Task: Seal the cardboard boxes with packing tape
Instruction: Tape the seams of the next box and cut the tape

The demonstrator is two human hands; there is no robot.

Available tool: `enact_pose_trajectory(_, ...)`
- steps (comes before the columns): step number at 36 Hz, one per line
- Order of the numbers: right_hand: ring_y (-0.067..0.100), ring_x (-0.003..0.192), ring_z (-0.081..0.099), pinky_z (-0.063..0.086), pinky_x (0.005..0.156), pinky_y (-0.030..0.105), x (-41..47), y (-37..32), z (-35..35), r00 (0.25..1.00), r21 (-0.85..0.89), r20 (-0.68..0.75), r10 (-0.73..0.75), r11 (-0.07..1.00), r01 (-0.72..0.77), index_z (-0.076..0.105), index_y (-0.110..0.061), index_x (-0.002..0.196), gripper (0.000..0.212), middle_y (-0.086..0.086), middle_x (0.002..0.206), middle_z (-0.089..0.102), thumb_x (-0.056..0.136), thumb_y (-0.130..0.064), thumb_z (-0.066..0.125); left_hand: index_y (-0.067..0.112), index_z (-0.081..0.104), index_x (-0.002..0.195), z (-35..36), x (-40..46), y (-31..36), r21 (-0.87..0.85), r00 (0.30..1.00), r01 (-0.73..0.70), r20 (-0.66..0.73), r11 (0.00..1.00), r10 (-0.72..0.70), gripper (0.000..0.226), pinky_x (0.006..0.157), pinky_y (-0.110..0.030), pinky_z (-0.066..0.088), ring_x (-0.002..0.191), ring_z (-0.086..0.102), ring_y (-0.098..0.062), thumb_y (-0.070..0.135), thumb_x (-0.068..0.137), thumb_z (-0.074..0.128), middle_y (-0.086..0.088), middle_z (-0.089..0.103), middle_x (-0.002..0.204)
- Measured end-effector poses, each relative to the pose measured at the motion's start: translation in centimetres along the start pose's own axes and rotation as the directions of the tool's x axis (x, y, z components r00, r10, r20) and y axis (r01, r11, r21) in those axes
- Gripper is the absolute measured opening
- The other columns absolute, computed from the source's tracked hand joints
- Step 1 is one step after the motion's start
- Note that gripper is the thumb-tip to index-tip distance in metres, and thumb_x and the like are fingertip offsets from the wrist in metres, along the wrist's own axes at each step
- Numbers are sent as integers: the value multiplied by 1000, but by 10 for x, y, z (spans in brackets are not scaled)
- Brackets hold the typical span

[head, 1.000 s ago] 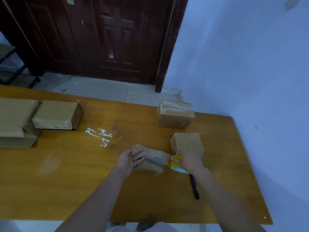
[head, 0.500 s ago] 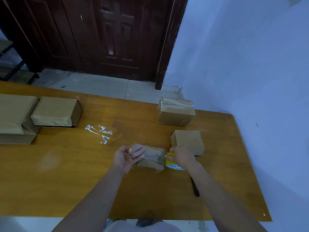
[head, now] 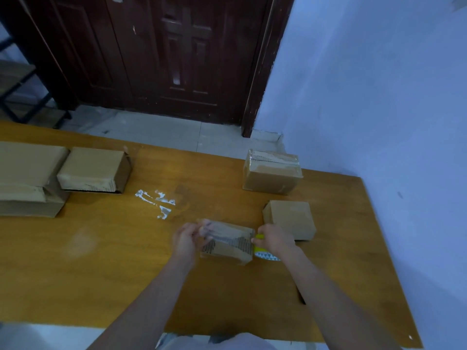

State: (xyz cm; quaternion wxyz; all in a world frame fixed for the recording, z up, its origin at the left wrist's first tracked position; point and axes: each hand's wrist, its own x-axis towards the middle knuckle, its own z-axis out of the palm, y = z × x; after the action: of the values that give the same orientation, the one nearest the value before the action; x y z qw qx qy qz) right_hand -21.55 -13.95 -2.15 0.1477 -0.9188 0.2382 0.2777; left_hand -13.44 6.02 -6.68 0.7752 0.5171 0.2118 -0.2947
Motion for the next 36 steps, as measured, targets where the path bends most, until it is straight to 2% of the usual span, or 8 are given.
enact_pose_trajectory(4, 24, 91, 60, 44, 61, 30, 1, 1, 0, 1000, 0, 12, -6, 1000, 6, 59, -16, 100, 32, 5, 94, 60, 94, -46, 50, 1, 67, 81, -8, -8, 3, 225, 983, -143, -79, 964, 164, 10, 76, -39, 52, 89, 61, -22, 4, 89, 62, -12, 67, 93)
enact_pose_trajectory(11, 25, 99, 59, 46, 72, 33, 2, 3, 2, 1000, 17, -2, -23, 1000, 23, 60, -14, 110, 35, 7, 107, 63, 94, -44, 51, -1, 65, 71, -22, 3, -2, 480, 973, -114, -121, 870, 195, 22, 65, -44, 43, 73, 50, -24, 13, 88, 64, -17, 55, 73)
enact_pose_trajectory(18, 24, 98, 60, 47, 73, 34, 1, 5, 4, 999, 40, -13, -38, 998, 38, 61, -14, 107, 35, 4, 98, 60, 94, -45, 51, 11, 66, 69, -24, 8, -6, 460, 977, 33, -203, 887, 69, 19, 83, -52, 50, 83, 59, -31, 13, 89, 66, -11, 65, 78)
enact_pose_trajectory(22, 23, 90, 58, 45, 69, 32, 2, 5, 6, 999, 60, -5, -34, 998, 34, 61, -13, 104, 34, 2, 89, 55, 94, -44, 51, 5, 67, 81, -18, 11, -9, 413, 975, 101, -224, 905, -6, 12, 85, -48, 54, 90, 65, -34, 16, 86, 70, -15, 69, 93)
enact_pose_trajectory(25, 23, 86, 56, 42, 66, 31, 4, 6, 7, 999, 60, -4, -43, 997, 43, 58, -16, 94, 29, 3, 88, 55, 94, -44, 52, 6, 64, 74, -14, 15, -12, 409, 965, 133, -262, 903, -24, 17, 82, -47, 55, 86, 66, -36, 16, 82, 74, -18, 68, 90)
enact_pose_trajectory(30, 26, 97, 58, 39, 66, 30, 2, 8, 10, 998, 79, -26, -65, 995, 67, 60, -12, 112, 38, 6, 94, 59, 94, -44, 51, 8, 64, 63, -17, 30, -20, 423, 936, 232, -342, 876, -83, 29, 82, -52, 55, 84, 66, -38, 29, 74, 80, -18, 69, 81)
enact_pose_trajectory(33, 24, 81, 56, 37, 58, 32, 1, 9, 16, 998, 130, -34, -59, 989, 63, 56, -19, 82, 28, -1, 72, 49, 93, -45, 52, 3, 61, 70, -11, 28, -16, 351, 908, 324, -377, 878, -185, 32, 85, -47, 54, 87, 62, -35, 29, 78, 77, -18, 65, 88)
enact_pose_trajectory(36, 18, 61, 47, 30, 50, 30, -2, 7, 26, 997, 177, -66, -27, 983, 39, 38, -23, 62, 40, -2, 61, 41, 93, -44, 53, 1, 61, 81, -6, 30, -14, 370, 905, 365, -356, 854, -233, 34, 81, -41, 49, 84, 56, -31, 33, 84, 71, -15, 61, 85)
